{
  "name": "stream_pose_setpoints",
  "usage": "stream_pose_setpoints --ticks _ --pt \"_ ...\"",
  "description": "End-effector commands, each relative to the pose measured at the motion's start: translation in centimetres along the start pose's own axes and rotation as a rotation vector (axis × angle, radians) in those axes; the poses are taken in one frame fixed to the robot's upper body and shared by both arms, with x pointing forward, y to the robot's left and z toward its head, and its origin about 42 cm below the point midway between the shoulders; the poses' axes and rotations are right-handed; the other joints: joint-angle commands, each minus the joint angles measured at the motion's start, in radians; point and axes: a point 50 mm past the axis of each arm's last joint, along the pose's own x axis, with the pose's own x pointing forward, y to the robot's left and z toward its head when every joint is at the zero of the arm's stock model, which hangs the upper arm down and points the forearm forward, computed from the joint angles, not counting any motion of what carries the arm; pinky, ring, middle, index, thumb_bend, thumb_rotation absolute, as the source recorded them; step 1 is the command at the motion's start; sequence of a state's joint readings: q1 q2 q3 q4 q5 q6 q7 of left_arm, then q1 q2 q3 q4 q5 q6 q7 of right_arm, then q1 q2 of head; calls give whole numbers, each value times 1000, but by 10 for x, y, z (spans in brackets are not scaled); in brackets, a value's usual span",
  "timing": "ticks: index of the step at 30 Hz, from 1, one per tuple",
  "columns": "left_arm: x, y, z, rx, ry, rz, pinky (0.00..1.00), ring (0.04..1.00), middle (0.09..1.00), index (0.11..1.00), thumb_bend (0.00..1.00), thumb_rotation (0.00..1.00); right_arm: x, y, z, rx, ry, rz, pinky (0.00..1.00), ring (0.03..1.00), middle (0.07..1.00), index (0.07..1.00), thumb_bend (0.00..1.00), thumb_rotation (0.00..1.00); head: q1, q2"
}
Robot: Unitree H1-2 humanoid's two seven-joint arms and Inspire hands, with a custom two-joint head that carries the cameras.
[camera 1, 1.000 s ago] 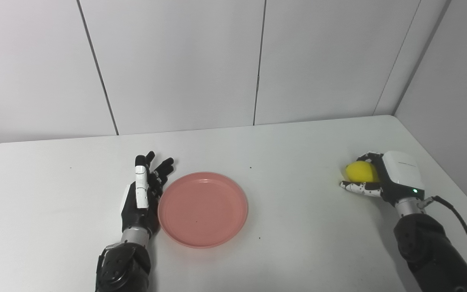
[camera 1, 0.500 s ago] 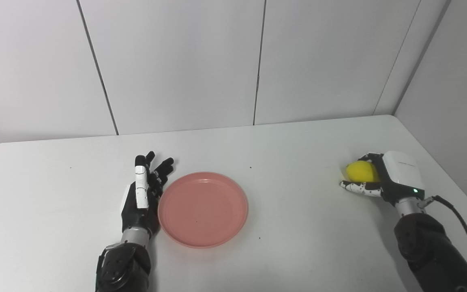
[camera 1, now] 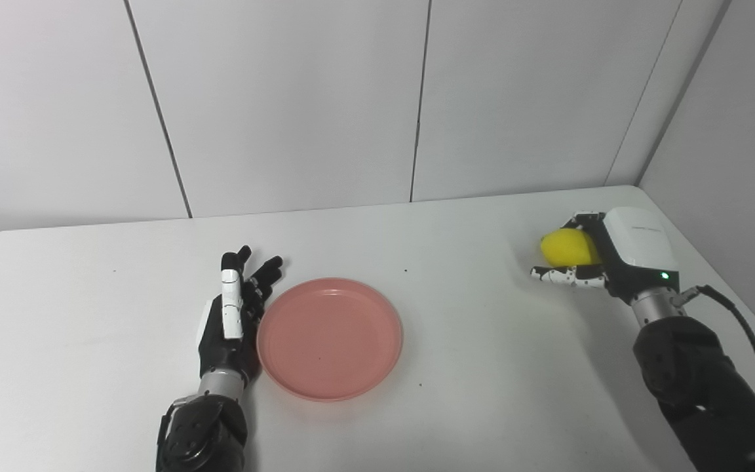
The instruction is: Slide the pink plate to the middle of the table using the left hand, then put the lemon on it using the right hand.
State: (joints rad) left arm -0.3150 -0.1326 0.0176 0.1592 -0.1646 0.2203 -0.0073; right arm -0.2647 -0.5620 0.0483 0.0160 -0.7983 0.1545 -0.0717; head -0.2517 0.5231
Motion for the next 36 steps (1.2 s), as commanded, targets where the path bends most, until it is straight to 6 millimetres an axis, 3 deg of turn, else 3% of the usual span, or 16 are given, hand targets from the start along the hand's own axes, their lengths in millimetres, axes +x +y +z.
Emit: stream_pose_setpoints --ticks 1,3,7,15,17,23,32,35,36 --pt "-8 -5 -24 -6 107 13 1000 887 824 979 752 985 19 -35 14 -29 -45 -86 130 183 247 309 560 423 15 -5" --pt "-8 -8 -26 -5 105 16 1000 883 816 973 753 988 21 -41 23 -27 -62 -85 139 194 261 340 555 461 38 -13" --pt "-8 -14 -29 1 95 32 1000 872 786 982 739 992 23 -47 34 -4 -92 -90 138 194 260 312 559 490 90 -19" --pt "-9 -28 -31 -1 99 47 991 862 794 968 711 993 23 -52 64 46 -178 -116 118 170 238 284 537 478 163 -24" --pt "-8 -31 -32 -1 99 47 999 861 793 969 714 991 23 -51 67 54 -187 -117 117 170 237 291 530 427 177 -22" --pt "-8 -37 -32 9 111 37 1000 851 804 983 707 1000 30 -44 81 67 -231 -102 111 165 234 289 517 368 199 -17" --pt "-7 -39 -32 7 116 49 992 849 808 973 718 989 46 -27 123 71 -283 -25 119 173 246 298 537 441 202 -15" --pt "-6 -38 -33 12 114 52 983 842 796 975 727 981 49 -21 136 78 -311 9 135 192 264 320 541 410 201 -15" --pt "-6 -37 -33 11 113 54 990 841 794 976 731 981 50 -19 140 83 -324 25 163 224 298 375 537 417 200 -14"
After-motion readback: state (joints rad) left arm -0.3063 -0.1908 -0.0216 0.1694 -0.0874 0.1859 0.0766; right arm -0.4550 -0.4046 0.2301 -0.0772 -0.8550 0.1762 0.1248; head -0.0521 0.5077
